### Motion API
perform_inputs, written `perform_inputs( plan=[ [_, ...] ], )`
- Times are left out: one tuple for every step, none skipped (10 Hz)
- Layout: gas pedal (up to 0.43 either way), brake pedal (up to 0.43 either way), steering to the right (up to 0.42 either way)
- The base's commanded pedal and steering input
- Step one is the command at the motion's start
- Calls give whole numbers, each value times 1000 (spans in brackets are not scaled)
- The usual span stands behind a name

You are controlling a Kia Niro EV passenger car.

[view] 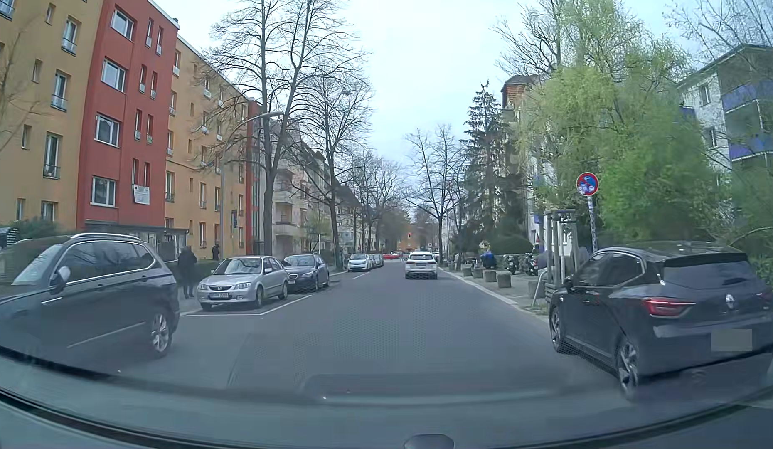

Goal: Follow the waypoints while adhering to traffic rules and regulations

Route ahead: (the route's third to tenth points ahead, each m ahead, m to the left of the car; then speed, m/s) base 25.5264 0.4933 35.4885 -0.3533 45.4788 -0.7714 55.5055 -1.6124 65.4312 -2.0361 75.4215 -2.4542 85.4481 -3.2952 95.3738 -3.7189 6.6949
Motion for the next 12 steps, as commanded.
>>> perform_inputs(
  plan=[
    [0, 0, 20],
    [0, 0, 21],
    [0, 0, 23],
    [0, 0, 24],
    [0, 0, 25],
    [0, 0, 26],
    [0, 0, 26],
    [0, 0, 26],
    [0, 0, 26],
    [8, 0, 26],
    [28, 0, 26],
    [39, 0, 26]
  ],
)
